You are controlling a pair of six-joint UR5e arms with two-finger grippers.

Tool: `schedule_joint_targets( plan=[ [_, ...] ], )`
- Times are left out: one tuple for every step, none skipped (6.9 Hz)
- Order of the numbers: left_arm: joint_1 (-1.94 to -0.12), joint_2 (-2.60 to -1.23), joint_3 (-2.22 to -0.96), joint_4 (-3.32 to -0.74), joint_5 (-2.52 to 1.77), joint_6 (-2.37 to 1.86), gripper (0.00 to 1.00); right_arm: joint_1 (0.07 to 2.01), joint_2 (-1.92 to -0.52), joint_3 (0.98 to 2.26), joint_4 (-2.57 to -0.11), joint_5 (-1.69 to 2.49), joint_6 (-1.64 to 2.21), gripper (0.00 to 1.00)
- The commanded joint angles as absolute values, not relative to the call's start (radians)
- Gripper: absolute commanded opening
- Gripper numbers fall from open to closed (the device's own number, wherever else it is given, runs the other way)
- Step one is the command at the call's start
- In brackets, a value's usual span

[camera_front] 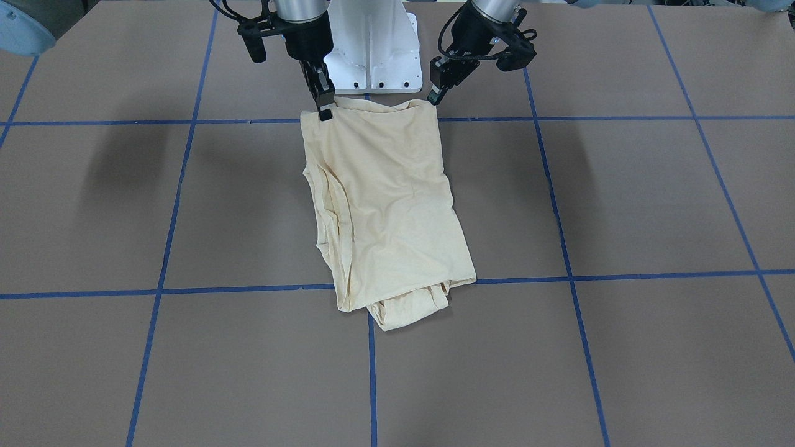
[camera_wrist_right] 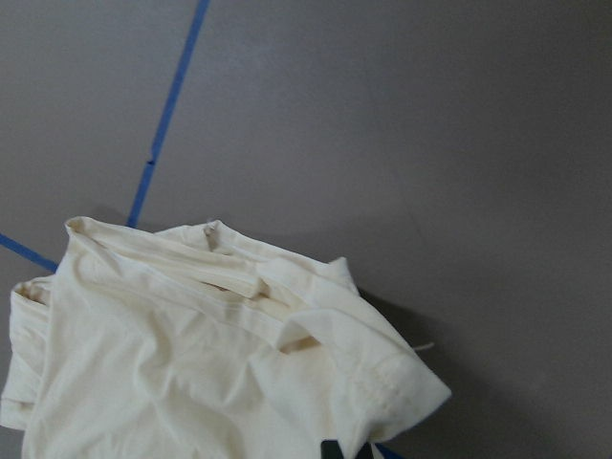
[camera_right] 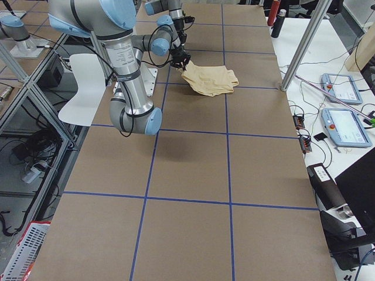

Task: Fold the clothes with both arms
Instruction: 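Lift the near edge with both grippers and fold it toward the collar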

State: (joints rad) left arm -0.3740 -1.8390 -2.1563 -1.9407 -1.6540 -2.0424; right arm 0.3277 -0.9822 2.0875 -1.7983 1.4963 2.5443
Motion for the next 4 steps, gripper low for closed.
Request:
schedule_joint_targets(
  plan=[
    [-0.518,-1.932,-2.015,-1.945,-1.67,-1.933,0.0,0.467,-0.883,1.9,-1.731,1.592,2.45,0.0],
    [-0.559,-1.95,-1.973,-1.954,-1.698,-1.931,0.0,0.504,-0.836,1.802,-1.689,1.614,2.418,0.0],
    [-0.584,-1.968,-1.927,-1.963,-1.7,-1.931,0.0,0.529,-0.783,1.704,-1.656,1.637,2.395,0.0],
    [-0.61,-1.968,-1.861,-2.027,-1.701,-1.931,0.0,0.541,-0.749,1.598,-1.578,1.643,2.376,0.0]
  ],
)
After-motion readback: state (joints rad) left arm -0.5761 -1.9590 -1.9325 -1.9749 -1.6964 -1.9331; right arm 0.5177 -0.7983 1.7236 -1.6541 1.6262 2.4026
